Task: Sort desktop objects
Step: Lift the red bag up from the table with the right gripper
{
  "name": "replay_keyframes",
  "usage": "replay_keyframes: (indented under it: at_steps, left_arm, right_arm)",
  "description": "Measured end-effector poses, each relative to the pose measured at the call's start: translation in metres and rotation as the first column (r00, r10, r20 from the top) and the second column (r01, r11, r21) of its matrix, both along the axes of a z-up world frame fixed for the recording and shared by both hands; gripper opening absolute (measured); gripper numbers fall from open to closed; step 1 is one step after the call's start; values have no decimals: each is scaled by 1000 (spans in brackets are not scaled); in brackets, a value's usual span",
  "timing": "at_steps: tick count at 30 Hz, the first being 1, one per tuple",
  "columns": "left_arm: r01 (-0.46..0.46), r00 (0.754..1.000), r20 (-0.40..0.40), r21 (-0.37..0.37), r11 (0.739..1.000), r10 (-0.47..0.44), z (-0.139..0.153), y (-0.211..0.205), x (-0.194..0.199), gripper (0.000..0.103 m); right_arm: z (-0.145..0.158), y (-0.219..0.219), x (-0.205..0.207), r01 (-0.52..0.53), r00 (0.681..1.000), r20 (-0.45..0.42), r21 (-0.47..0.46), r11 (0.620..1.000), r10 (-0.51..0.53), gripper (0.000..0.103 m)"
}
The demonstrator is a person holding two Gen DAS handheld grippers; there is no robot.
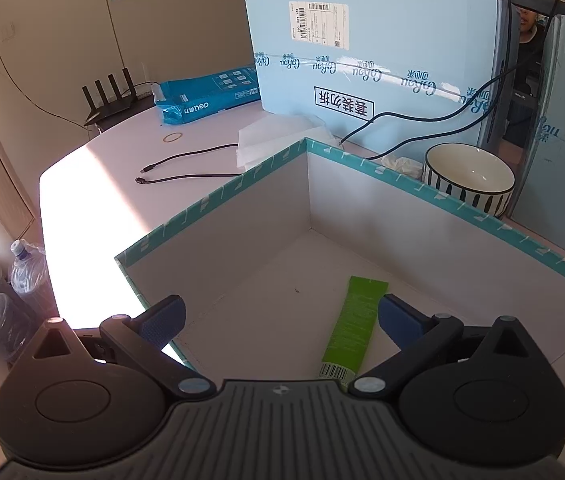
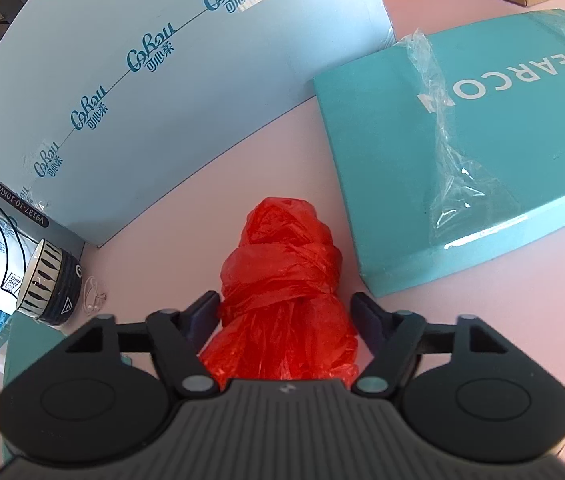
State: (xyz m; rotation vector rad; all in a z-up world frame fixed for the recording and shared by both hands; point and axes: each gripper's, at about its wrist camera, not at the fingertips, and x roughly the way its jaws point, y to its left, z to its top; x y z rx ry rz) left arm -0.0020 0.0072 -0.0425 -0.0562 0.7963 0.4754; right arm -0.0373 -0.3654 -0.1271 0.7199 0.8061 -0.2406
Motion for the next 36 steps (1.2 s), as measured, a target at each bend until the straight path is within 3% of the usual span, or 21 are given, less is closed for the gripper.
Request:
replay_keyframes:
  at_steps: [36]
  left_arm:
    - [96, 995, 8, -25, 995, -96, 2, 13, -7, 103]
  right_arm:
    - [18, 28, -23, 5, 998, 62, 35, 999, -7, 57]
